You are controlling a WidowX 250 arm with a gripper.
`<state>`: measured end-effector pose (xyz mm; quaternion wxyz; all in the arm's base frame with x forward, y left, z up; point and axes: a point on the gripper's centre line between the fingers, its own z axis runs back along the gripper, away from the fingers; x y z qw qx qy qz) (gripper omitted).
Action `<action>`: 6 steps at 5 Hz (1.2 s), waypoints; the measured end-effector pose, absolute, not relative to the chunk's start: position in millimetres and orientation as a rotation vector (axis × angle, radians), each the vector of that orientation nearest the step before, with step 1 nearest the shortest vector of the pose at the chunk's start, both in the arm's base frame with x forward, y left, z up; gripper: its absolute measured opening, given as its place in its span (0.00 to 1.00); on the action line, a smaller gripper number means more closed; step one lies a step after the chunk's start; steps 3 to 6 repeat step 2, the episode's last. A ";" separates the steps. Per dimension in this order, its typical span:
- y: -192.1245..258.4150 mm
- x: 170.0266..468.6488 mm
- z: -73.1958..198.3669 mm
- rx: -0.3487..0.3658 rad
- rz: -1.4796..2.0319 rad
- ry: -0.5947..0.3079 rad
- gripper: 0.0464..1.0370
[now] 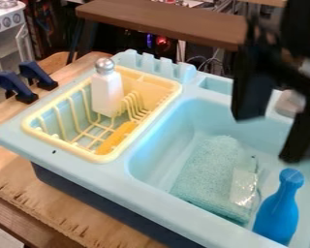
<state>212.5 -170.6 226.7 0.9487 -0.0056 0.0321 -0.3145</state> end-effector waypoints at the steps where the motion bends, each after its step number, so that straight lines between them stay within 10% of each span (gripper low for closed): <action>1: -154.3 192.6 264.1 -0.022 -0.569 0.059 0.96; 6: -127.9 188.6 287.1 -0.032 -0.470 0.054 0.96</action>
